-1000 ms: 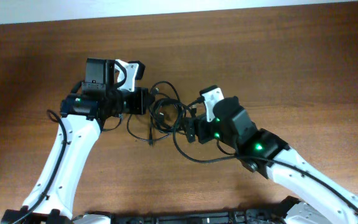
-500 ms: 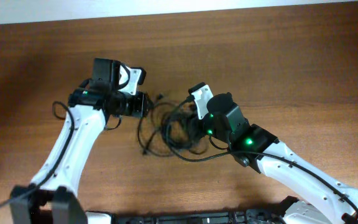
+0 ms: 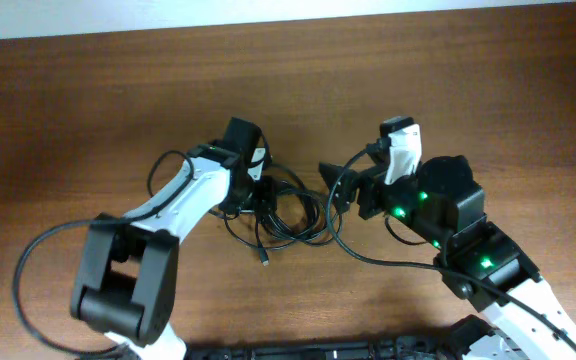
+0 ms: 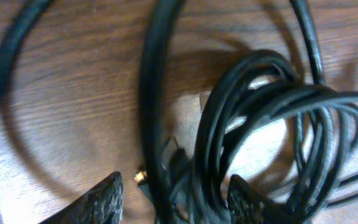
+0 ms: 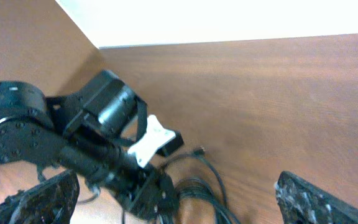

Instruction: Untangle cables

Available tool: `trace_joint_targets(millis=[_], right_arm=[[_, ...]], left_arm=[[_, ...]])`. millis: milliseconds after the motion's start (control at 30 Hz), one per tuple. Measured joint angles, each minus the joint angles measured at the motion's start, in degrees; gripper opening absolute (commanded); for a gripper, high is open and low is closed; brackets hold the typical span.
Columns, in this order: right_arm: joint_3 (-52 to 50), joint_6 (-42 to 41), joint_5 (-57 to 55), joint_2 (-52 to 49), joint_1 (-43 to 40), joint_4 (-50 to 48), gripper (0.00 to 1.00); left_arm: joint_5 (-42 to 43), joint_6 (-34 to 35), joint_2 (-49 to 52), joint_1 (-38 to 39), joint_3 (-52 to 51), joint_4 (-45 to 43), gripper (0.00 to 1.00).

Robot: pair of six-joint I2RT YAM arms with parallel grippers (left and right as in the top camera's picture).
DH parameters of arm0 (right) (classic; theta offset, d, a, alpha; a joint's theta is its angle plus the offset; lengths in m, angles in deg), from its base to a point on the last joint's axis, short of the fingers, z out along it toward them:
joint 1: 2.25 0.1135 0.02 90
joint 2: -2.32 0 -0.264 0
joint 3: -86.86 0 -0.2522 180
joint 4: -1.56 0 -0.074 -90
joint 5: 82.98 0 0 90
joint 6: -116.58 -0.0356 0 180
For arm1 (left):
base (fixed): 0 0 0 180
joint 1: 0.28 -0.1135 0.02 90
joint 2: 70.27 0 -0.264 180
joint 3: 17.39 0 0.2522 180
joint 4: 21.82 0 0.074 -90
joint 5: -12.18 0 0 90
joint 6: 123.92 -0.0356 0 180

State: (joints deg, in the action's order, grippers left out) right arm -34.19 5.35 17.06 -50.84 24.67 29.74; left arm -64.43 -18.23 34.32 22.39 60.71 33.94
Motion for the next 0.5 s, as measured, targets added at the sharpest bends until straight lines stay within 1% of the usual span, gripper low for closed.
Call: trace_joint_targets(millis=[33, 67, 100, 200, 233, 267, 300, 367, 467, 500], right_arm=[[0.0, 0.0, 0.0, 0.2, -0.6, 3.5, 0.99], [0.0, 0.0, 0.0, 0.0, -0.7, 5.7, 0.99], [0.0, 0.0, 0.0, 0.0, -0.7, 7.0, 0.99], [0.0, 0.0, 0.0, -0.5, -0.7, 7.5, 0.99], [0.0, 0.0, 0.2, -1.1, -0.7, 7.7, 0.99], [0.0, 1.7, 1.1, -2.5, -0.7, 8.0, 0.99], [0.0, 3.5, 1.8, -3.9, -0.7, 8.1, 0.96], [0.0, 6.1, 4.8, -9.1, 0.8, 7.5, 0.86], [0.0, 7.0, 9.4, -15.2, 6.1, 3.5, 0.84], [0.0, 7.1, 9.7, -17.3, 7.3, 2.9, 0.84]], left_arm=[[0.1, 0.1, 1.6, 0.6, -0.1, -1.2, 0.41], [0.2, 0.2, 2.4, 1.6, -0.2, -2.5, 0.11], [0.2, 0.2, 2.5, 2.3, -0.3, -3.5, 0.0], [0.5, 0.8, 3.2, 4.3, -0.3, -5.2, 0.0], [0.8, 0.3, 3.2, 3.9, -0.2, -3.6, 0.0], [0.9, -0.7, 3.0, 3.1, 0.1, -1.1, 0.0], [0.9, -1.8, 2.6, 2.1, 0.1, 0.2, 0.0], [-0.2, -3.5, -3.4, -1.0, 0.1, 1.2, 0.0], [-0.3, -4.1, -15.3, -1.5, 0.6, 1.1, 0.0], [-0.3, -4.1, -16.6, -1.5, 0.8, 1.0, 0.0]])
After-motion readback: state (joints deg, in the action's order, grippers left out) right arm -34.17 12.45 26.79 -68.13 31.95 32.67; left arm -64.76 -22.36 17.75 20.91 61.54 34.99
